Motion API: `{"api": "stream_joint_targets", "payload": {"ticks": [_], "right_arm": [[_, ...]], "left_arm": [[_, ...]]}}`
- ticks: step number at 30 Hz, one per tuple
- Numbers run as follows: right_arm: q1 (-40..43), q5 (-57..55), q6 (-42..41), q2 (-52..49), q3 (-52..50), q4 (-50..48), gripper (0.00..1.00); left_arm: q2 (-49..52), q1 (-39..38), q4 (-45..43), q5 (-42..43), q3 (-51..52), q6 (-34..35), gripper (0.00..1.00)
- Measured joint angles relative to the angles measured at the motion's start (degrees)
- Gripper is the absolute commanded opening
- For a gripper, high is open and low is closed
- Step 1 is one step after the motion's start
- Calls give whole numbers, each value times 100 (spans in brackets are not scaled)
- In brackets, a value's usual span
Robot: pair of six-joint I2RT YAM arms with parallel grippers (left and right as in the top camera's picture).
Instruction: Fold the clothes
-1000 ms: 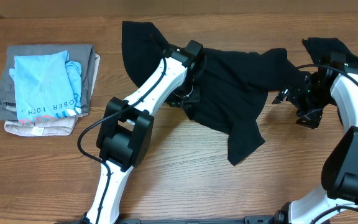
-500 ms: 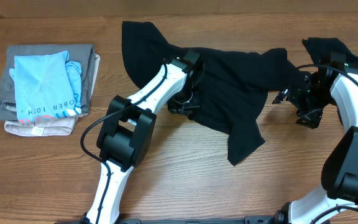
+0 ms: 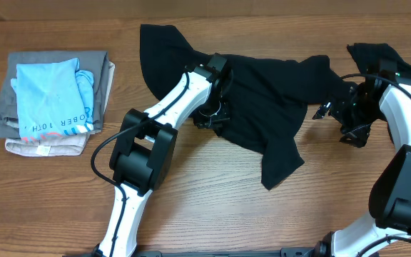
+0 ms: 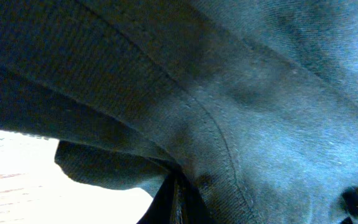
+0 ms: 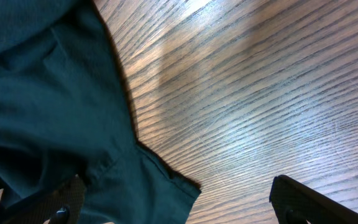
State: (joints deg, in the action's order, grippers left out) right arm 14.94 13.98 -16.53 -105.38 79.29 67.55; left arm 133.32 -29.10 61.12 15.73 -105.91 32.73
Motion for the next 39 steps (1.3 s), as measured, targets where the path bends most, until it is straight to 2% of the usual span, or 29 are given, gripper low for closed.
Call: {"api": "stream_joint_targets", "payload": {"ticks": [18,33,39], "right_arm": [[0,0,-2,0,0,2,100],[0,0,-2,0,0,2,100],[0,0,0,0,0,0,100]], "left_arm": [[0,-20,-33,-9,0,0,4],[-120,-291,-92,-658,238,2,4],[-157,-79,417,-826,334,-2,4]]}}
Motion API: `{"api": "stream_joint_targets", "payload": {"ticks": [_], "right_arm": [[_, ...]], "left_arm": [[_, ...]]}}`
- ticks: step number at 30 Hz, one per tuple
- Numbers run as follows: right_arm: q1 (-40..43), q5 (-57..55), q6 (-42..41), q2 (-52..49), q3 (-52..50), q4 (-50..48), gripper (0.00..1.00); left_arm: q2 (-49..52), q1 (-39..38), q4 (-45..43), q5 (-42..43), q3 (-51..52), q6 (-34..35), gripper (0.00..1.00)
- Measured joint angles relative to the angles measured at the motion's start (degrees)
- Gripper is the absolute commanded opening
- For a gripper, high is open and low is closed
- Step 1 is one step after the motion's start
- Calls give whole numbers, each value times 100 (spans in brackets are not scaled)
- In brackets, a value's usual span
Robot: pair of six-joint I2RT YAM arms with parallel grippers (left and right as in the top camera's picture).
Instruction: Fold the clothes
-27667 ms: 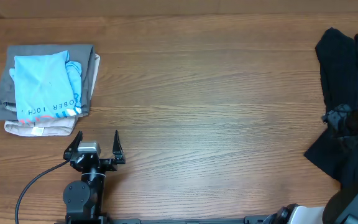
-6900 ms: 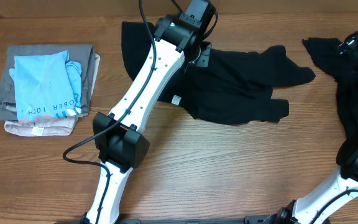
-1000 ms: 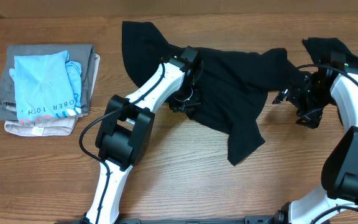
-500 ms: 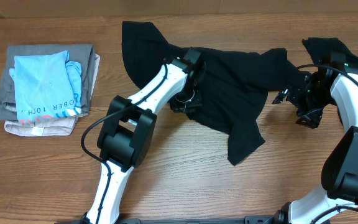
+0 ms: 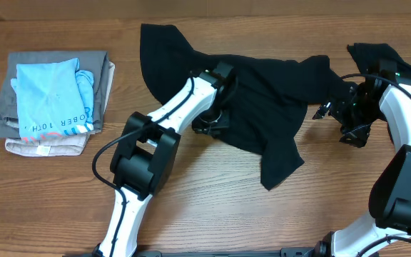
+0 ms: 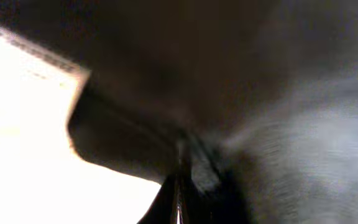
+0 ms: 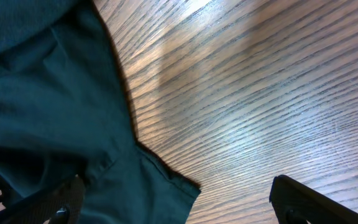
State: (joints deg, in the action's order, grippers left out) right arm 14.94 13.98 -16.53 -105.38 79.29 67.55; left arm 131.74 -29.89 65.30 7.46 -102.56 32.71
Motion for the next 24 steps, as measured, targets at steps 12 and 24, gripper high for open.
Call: {"api": "stream_joint_targets", "payload": {"ticks": [12,24], "right_arm": [[0,2,0,0,0,0,100],[0,0,0,0,0,0,100]], "left_arm": [[11,1248,1025,-1169,140,0,4],[-31,1657,1272,-1460,177,0,4]]}}
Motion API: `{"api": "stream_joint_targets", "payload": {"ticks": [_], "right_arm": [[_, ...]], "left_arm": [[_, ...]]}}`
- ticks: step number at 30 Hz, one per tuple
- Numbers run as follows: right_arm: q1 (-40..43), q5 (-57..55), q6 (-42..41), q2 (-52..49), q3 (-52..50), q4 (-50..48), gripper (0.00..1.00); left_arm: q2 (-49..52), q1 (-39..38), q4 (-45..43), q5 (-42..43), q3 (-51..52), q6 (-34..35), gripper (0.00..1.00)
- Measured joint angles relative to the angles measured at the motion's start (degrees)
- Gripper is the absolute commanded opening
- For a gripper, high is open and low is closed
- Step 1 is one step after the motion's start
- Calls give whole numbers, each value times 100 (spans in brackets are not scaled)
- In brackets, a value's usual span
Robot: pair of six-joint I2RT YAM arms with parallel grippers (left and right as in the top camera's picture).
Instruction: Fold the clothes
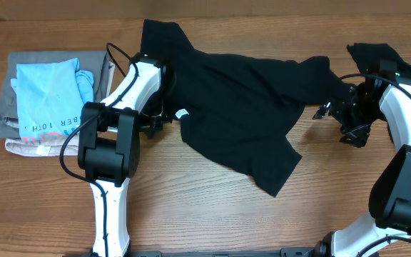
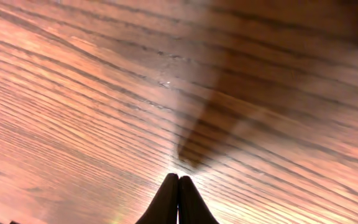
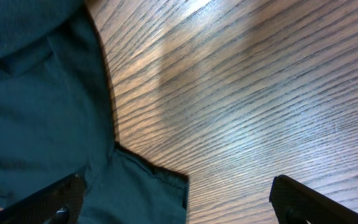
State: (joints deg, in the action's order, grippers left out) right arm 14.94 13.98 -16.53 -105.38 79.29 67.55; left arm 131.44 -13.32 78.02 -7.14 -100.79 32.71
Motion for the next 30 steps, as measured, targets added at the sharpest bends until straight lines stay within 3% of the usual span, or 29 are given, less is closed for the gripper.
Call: {"api": "stream_joint_targets", "payload": {"ticks": [7,13,21,30], "right_arm": [[0,0,0,0,0,0,100],[0,0,0,0,0,0,100],[0,0,0,0,0,2,100],[0,0,0,0,0,-2,100]], "left_arm": [[-1027,-461,-160,354,59,-4,4],[-1484,-1513,-356,765,66,-7,4],[-1464,-3093,-1707,1449,455,407,4],[-1464,-3307,-2667,1567,1213,1060,4]]}}
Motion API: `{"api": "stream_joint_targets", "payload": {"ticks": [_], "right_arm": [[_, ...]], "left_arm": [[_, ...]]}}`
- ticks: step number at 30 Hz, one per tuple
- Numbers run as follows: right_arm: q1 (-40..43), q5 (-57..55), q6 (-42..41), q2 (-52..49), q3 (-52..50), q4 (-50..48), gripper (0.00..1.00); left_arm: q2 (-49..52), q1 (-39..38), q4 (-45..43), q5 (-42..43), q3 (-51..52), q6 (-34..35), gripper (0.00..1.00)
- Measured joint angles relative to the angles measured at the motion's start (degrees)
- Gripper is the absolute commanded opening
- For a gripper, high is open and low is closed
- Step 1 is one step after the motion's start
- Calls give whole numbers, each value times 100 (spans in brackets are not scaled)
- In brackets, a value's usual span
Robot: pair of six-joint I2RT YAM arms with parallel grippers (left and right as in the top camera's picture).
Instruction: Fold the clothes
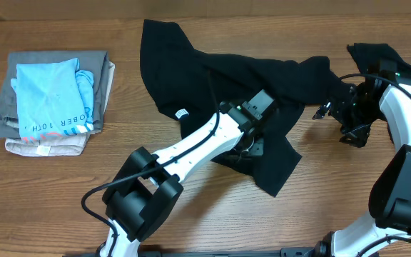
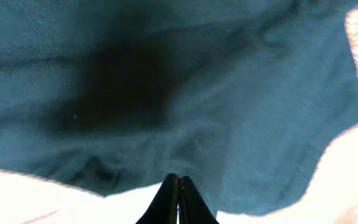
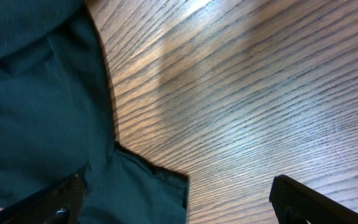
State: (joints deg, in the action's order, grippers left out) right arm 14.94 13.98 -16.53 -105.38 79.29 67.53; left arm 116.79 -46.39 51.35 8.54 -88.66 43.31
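A black shirt (image 1: 241, 86) lies spread across the middle of the table, with a white label (image 1: 181, 113) showing at its left edge. My left gripper (image 1: 252, 148) is shut over the shirt's lower middle. In the left wrist view its fingertips (image 2: 179, 182) press together against the dark fabric (image 2: 197, 93) near a hem; no cloth shows between them. My right gripper (image 1: 332, 113) stands open at the shirt's right sleeve (image 3: 42, 93). The sleeve's cuff lies over that gripper's left finger (image 3: 64, 198), and bare wood shows between the fingers.
A stack of folded clothes (image 1: 48, 100), light blue on top, sits at the left end of the table. Another black garment (image 1: 377, 53) lies at the far right behind my right arm. Bare wood (image 1: 212, 214) lies in front of the shirt.
My left gripper, still shut, was over bare wood at the shirt's left edge and is now over the shirt's lower middle. The right arm and the shirt's outline look unchanged.
My left gripper was shut amid the cloth at the shirt's middle-left at the first two moments. Then it was near the folded stack, the shirt's left side lay spread wider, and its label showed. Now it is over the lower middle. The right gripper stayed open by the sleeve.
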Motion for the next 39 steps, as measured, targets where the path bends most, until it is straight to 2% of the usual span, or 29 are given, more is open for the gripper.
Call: {"api": "stream_joint_targets", "payload": {"ticks": [7,17,24,32,39], "right_arm": [[0,0,0,0,0,0,100],[0,0,-2,0,0,2,100],[0,0,0,0,0,0,100],[0,2,0,0,0,0,100],[0,2,0,0,0,0,100]], "left_arm": [[11,42,-994,-114,697,162,4],[11,175,-968,-142,1069,227,4],[-50,546,-1047,341,1259,258,4],[-44,1543,-55,868,1303,-376,4],[-44,2133,975,304,1421,-658,4]]}}
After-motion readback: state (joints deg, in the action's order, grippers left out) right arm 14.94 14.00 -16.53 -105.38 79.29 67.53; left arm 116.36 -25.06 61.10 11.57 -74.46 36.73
